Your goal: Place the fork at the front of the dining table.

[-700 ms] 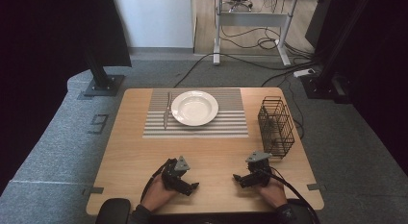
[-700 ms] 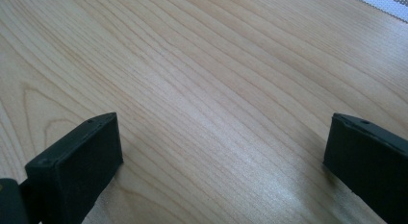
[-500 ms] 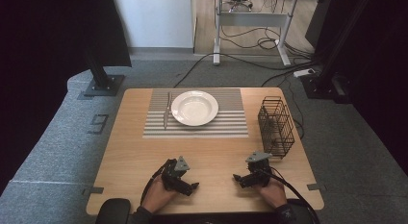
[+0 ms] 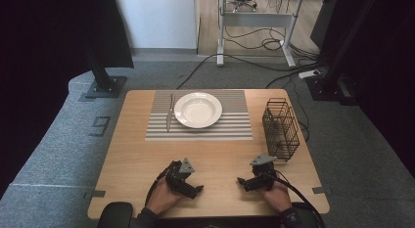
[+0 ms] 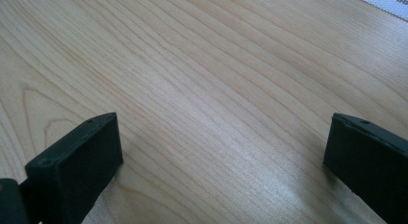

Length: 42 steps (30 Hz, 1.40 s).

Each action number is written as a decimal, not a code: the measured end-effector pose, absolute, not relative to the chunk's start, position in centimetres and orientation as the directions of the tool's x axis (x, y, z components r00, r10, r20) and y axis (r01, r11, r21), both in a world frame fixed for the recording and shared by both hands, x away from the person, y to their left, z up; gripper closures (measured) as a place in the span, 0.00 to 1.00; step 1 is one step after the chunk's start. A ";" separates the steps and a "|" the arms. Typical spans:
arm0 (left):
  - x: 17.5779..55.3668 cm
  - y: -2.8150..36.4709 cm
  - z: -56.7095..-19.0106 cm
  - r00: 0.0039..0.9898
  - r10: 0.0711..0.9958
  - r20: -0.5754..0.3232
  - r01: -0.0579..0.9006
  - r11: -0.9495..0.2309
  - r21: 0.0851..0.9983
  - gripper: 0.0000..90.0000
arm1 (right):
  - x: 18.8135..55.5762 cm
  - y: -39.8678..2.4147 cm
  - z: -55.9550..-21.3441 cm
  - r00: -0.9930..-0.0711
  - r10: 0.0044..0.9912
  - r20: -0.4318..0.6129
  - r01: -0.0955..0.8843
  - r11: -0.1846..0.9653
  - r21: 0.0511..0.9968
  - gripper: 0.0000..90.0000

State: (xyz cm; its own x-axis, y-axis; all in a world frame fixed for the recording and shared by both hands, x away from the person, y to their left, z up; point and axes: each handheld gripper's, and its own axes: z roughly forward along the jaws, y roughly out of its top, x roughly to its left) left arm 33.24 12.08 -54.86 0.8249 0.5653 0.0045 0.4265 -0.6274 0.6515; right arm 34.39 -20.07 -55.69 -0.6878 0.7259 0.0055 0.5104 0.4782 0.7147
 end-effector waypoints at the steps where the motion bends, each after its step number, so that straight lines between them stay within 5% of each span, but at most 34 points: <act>1: 33.3 12.0 -54.8 0.825 0.565 0.012 0.424 -0.633 0.648 0.00 | 34.4 -20.1 -55.7 -0.687 0.726 0.006 0.511 0.478 0.715 0.00; 17: 35.2 11.4 -50.5 0.853 0.521 -0.035 0.394 -0.598 0.698 0.00 | 34.3 -20.0 -55.7 -0.684 0.730 0.007 0.513 0.474 0.715 0.00; 42: 39.4 6.5 -44.5 0.896 0.442 0.030 0.301 -0.657 0.691 0.11 | 34.3 -20.1 -55.7 -0.685 0.729 0.008 0.514 0.475 0.714 0.00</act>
State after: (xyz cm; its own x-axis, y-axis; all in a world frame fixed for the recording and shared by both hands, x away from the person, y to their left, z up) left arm 39.45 6.52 -44.49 0.8964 0.4423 0.0298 0.3013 -0.6572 0.6909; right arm 34.33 -20.05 -55.67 -0.6845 0.7289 0.0084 0.5144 0.4749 0.7141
